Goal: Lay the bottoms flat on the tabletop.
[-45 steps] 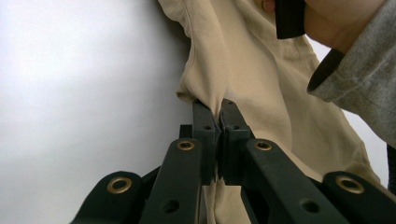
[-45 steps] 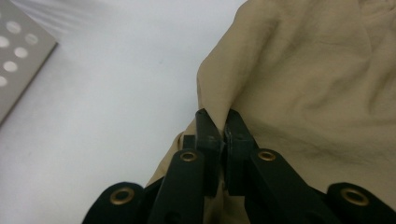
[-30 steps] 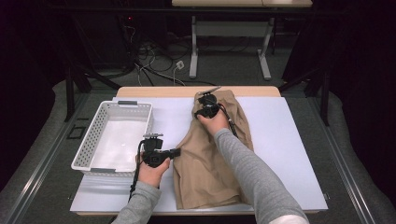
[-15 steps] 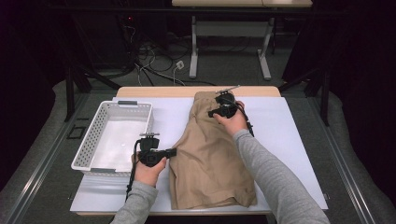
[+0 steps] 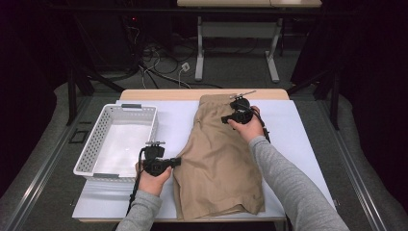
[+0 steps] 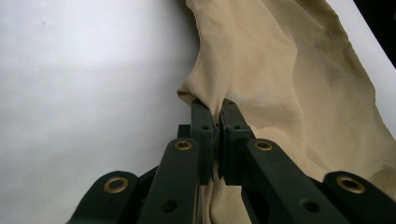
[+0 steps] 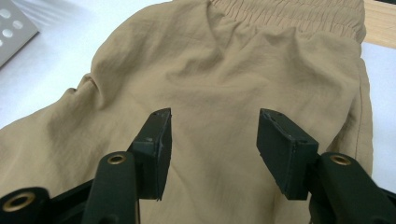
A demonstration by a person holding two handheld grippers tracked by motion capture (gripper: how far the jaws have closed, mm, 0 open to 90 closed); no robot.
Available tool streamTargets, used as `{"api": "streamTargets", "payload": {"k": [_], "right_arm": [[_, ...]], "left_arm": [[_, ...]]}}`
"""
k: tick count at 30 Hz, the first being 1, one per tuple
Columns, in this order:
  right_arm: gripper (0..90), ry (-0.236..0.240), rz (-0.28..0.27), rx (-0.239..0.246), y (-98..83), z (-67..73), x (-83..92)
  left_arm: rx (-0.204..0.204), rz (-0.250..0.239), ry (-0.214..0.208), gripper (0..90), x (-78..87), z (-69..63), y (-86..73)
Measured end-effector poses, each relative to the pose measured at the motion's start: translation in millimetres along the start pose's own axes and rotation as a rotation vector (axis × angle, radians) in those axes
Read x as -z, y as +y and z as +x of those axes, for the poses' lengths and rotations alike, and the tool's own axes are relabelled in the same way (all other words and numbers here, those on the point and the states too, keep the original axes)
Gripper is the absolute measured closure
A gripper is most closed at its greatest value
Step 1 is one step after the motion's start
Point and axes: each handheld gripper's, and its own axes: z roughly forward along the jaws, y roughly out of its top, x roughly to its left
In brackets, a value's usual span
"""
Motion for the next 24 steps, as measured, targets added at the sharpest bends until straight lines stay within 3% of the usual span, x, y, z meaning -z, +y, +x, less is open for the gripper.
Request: {"api": "streamTargets", "payload": {"k": [12,21,24], "right_arm": [[40.5,-0.008,-0.008,0.031,-5.1,1.8,7.0],[38.8,0.019,-0.002,0.045,-7.9,-1.8,16.7],[37.9,-0.003,0.004,0.087,-10.4,-3.6,19.8]], "left_arm": [[-0.013,-0.023,0.007,81.0,3.6,-3.6,0.3],[-0.008,-0.058,-0.007,65.8,8.3,-5.3,2.4],[-0.003,-0.071,-0.015,59.2,9.1,-5.6,3.4]]}}
